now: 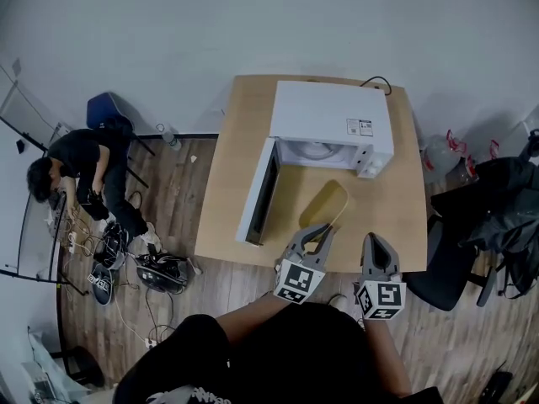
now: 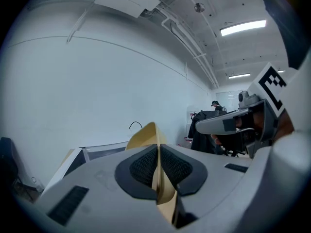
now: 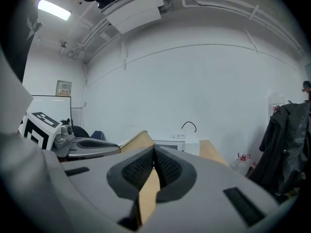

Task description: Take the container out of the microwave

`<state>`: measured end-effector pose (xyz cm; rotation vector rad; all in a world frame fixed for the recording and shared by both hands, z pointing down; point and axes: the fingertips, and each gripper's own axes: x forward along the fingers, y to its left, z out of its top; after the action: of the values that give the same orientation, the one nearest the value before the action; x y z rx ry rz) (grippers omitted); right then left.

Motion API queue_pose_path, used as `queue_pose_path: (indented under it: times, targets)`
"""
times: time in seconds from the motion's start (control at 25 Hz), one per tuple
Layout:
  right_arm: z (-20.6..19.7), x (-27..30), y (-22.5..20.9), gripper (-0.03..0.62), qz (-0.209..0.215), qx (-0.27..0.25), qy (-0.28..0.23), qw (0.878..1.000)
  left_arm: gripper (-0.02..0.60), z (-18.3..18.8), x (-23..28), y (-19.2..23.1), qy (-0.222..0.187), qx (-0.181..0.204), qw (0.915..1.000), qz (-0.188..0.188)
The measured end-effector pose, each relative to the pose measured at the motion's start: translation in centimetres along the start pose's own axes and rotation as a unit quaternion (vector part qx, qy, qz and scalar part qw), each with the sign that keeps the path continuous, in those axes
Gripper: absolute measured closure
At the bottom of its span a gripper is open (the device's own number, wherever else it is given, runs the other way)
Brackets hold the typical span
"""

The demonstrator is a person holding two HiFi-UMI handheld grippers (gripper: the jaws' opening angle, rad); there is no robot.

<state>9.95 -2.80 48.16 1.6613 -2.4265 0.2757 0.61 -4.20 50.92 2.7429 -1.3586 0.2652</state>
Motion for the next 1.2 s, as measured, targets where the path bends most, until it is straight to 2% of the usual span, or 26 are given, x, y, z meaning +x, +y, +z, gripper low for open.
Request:
queue_pose_path:
  times: [0.2, 0.56, 0.88, 1.2]
  targets:
    - [1.4, -2.1, -2.3, 0.536, 0.016, -0.010, -0.016, 1.000, 0.554, 0.6, 0.4, -3.4, 0.011, -0.013, 0.9995, 0.027]
    - [0.5, -3.3, -5.1, 0.536, 0.058, -0.035, -0.004, 0.998, 0.554, 2.2, -0.1, -5.4, -0.002, -0.023, 0.9952, 0.095]
    - [0.0, -3.2, -6.0, 0.534, 0.084, -0.036, -0.002, 0.996, 0.554, 2.7, 0.1, -6.1, -0.002, -0.018, 0.9922, 0.123]
    - [0.0, -2.2, -5.5, 0.534, 0.096, -0.036, -0.005, 0.995, 0.554, 2.8, 0.0, -5.1, 0.001, -0.016, 0.9901, 0.139]
